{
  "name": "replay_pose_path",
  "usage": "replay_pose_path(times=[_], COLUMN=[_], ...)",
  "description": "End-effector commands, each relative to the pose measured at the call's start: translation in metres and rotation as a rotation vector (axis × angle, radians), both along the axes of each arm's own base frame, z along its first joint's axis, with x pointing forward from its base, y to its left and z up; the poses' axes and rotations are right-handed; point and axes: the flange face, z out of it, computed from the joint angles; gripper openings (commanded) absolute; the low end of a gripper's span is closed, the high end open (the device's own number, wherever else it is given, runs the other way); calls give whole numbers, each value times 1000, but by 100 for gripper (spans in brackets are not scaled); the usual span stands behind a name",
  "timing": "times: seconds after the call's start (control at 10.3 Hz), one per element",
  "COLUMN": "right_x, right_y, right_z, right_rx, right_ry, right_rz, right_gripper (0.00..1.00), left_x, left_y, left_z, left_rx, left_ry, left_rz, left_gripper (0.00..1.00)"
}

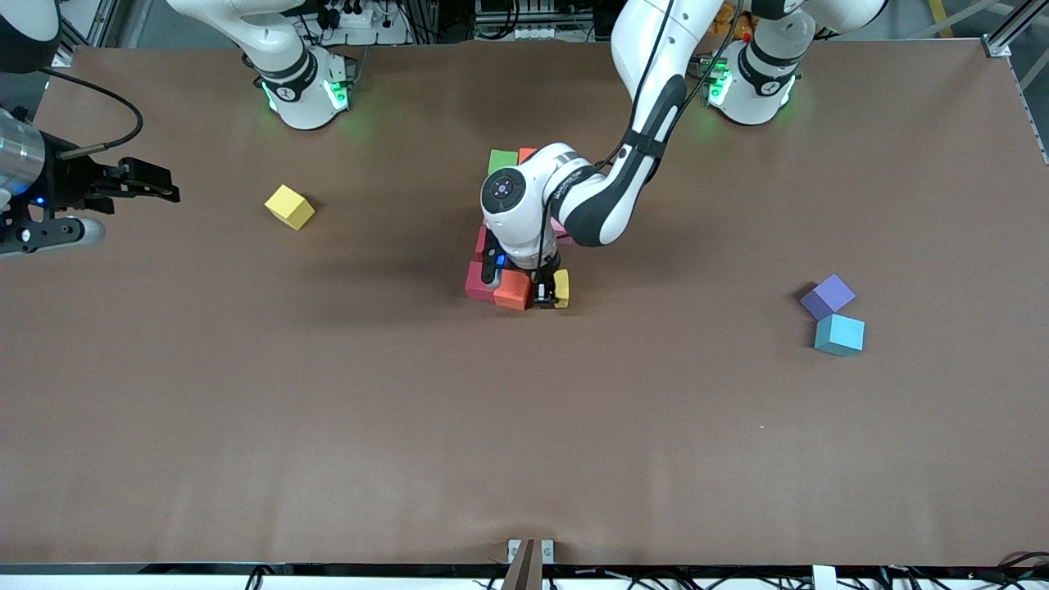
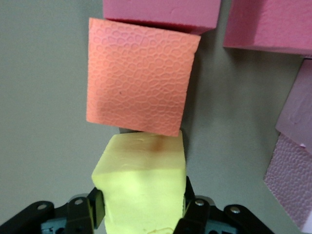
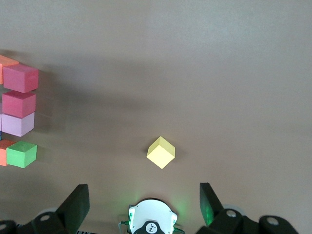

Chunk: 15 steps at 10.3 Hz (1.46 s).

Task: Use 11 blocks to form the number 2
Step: 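Lower the yellow cube beside the orange cube with the left gripper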

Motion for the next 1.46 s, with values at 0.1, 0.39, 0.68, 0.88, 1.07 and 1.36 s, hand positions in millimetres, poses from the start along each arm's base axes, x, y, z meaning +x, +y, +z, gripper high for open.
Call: replay_pose_path(times=[0.1,0.39,0.68,0.88,1.07,1.36], right_x=[-5,-3,-5,-4,-4,-4], right_y=[-1,-6,-6,-5,-5,-5], right_z=[6,6,6,6,6,7], right_rx=[-20,-15,-15,-13,-13,-13], right_ry=[-14,-29,-29,-30,-30,-36], right_rz=[-12,-24,-22,-21,-21,-21], right_gripper=[100,100,100,100,100,100], left_x=[9,4,-8,-10,-11,-11], left_y=[-7,-11,-21,-20,-21,-22], left_z=[-6,-7,-13,-18,-19,-13], left_rx=[16,17,24,30,31,25], left_ry=[-38,-48,-51,-47,-50,-57], left_rz=[-10,6,5,5,13,18], left_gripper=[0,0,0,0,99,100])
